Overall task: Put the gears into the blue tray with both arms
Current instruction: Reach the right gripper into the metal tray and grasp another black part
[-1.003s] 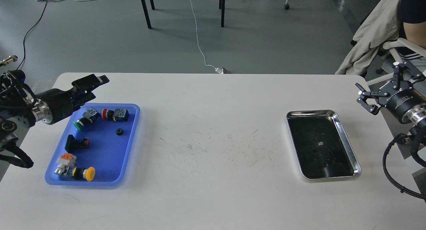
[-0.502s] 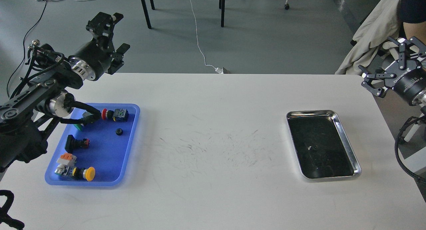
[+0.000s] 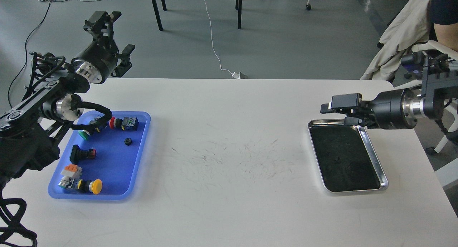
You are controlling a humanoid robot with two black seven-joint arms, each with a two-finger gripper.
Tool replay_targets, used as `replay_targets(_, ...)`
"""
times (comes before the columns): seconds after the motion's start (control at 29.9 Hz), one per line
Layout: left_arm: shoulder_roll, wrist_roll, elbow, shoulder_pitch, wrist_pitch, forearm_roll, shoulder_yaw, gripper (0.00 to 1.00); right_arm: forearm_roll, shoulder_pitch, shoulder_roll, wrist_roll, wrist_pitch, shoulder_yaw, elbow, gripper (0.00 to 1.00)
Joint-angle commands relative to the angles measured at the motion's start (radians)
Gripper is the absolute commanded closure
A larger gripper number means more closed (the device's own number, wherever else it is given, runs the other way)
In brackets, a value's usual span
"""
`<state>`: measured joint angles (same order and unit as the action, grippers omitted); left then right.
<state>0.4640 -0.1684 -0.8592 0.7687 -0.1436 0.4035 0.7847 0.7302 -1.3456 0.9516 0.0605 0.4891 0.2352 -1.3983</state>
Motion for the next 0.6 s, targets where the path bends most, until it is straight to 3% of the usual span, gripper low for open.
replay_targets(0.0, 0.001, -0.003, -0.001, -0.002, 0.006, 0.002, -0.002, 0.00, 0.142, -0.076, -0.076, -0.042, 0.000, 0.203, 0.002, 0.02)
replay_targets(0.13, 0.001, -0.003, -0.001, -0.003, 0.007, 0.002, -0.004, 0.00, 0.161, -0.069, -0.141, -0.073, 0.000, 0.257, 0.028, 0.02)
replay_targets(0.57, 0.007, -0.005, -0.003, -0.003, 0.007, 0.005, -0.004, 0.00, 0.166, -0.001, -0.289, -0.074, 0.000, 0.297, 0.189, 0.02)
